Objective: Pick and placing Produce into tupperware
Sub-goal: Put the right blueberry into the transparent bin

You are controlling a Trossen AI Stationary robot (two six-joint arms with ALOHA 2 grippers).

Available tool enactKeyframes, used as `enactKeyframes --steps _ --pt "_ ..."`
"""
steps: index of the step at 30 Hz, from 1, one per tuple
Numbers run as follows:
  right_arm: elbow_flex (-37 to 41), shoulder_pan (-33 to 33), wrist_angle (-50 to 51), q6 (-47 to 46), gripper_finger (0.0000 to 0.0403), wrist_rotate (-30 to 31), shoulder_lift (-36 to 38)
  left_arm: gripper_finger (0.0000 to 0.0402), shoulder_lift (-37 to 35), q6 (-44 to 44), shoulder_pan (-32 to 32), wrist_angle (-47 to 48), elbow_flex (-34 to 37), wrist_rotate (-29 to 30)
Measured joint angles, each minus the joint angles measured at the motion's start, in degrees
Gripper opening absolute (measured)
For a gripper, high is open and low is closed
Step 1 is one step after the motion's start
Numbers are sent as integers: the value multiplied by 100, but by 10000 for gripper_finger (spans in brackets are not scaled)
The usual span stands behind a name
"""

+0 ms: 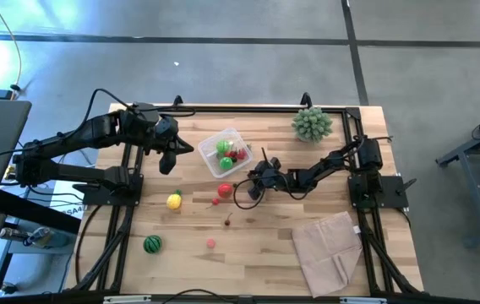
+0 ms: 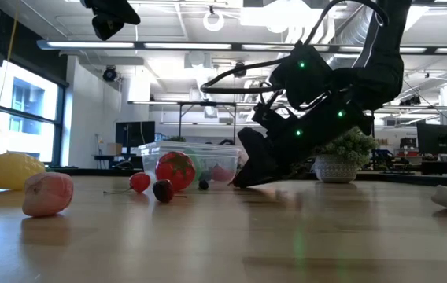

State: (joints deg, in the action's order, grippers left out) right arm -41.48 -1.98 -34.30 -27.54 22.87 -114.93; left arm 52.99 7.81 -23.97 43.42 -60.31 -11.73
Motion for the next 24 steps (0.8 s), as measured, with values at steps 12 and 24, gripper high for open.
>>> enactKeyframes --steps 12,24 --pt "9 -6 15 -70 53 13 134 1 0 0 0 0 0 0" --pt "25 -214 157 617 53 -56 1523 1 1 0 -1 1 -1 0"
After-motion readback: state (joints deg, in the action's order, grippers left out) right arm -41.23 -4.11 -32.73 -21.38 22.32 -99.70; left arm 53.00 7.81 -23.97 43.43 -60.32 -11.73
